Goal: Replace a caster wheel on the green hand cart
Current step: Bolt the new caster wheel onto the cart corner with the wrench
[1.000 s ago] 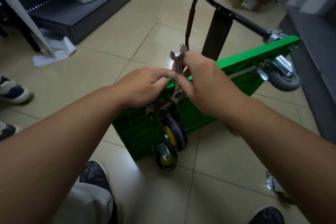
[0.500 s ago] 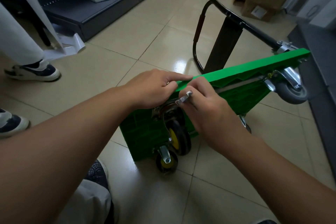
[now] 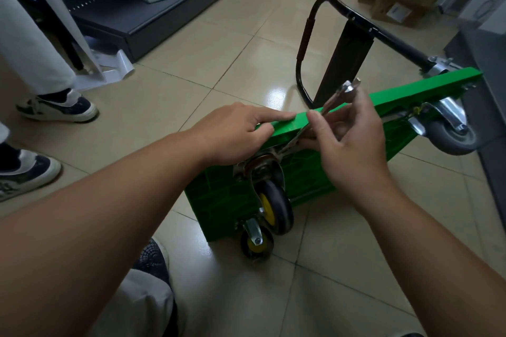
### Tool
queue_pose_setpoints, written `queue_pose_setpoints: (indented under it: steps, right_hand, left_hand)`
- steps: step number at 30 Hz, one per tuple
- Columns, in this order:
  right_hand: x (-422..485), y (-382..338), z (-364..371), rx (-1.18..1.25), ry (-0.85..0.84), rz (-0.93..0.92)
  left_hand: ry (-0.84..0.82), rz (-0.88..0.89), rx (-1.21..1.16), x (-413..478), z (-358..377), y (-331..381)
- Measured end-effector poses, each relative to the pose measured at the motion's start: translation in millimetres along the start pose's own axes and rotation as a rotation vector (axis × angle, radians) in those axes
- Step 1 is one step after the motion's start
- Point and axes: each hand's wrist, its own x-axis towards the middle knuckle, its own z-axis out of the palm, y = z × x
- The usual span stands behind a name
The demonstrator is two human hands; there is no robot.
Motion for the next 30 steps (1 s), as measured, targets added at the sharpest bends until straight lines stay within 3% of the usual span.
queue_pose_setpoints:
  steps: [11, 20, 25, 30]
  right_hand:
    - [-5, 35, -4, 0.792, 0.181, 0.688]
    - [-21, 66, 15, 1.195, 0.167, 0.981]
    - [-26, 69, 14, 1.226, 0.207, 0.994]
    - [-30, 63, -6, 0.922, 0.447, 0.686]
  left_hand:
    - [-0.012, 0.058, 0.09, -1, 3, -2]
    - [-0.008, 0.091, 0.137, 0, 5, -4]
    - [-0.005, 0.084, 0.154, 1, 6, -7]
    - [-0.014, 0.063, 0.126, 2, 5, -8]
